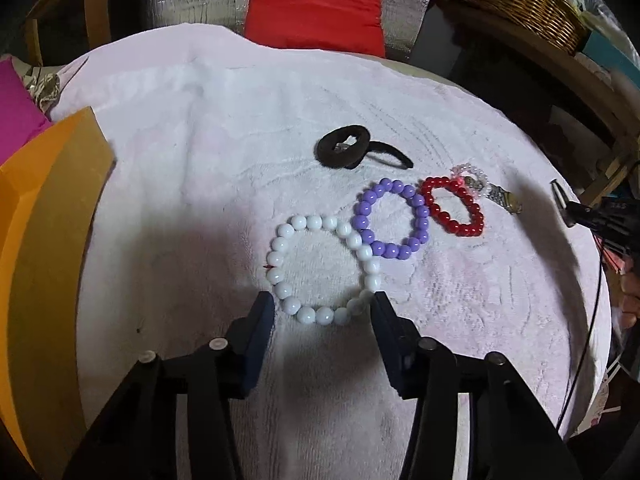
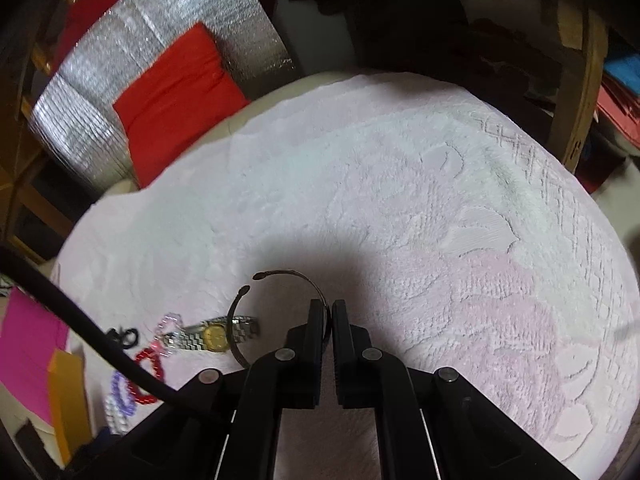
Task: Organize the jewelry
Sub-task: 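Grasp the silver bangle with the right tool while the left tool grasps the white bead bracelet, then carry both items into the orange box and open both tools to release them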
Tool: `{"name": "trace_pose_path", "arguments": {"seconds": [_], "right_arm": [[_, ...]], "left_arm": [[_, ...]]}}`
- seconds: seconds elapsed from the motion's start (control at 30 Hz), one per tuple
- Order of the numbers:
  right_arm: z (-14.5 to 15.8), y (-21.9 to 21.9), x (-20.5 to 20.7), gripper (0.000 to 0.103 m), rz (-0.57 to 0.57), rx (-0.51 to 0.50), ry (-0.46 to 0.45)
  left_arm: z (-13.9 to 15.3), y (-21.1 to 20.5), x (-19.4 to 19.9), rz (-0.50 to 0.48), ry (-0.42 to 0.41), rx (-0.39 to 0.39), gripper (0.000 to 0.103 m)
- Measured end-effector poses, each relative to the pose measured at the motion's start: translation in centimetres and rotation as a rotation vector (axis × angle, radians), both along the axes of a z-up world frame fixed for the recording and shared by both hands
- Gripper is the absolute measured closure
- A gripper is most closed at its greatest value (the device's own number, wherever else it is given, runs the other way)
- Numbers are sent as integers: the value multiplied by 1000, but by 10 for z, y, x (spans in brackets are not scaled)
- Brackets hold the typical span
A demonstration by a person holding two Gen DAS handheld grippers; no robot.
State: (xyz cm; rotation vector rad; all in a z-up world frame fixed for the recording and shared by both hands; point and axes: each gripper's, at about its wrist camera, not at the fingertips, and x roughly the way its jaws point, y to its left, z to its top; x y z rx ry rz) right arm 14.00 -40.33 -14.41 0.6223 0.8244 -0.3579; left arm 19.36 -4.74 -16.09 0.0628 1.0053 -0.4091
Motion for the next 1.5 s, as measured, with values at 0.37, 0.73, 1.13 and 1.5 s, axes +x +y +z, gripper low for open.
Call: {"name": "trace_pose_path", "arguments": {"seconds": [0.37,0.73,1.13,1.5], "right_arm": [[9,12,-2,98,7,85,-75],[23,42,0,98,71,93,-132],[41,101,12,98,209,49,-183],[56,248,29,98,505,-28,-215]], "left_arm": [[6,-8,-2,-51,-26,-46,94],[39,15,-24,-43,-95,-107,94],[100,52,-65,-66,-232,-233,94],[159,158,-109,114,-441,-265,94]]}}
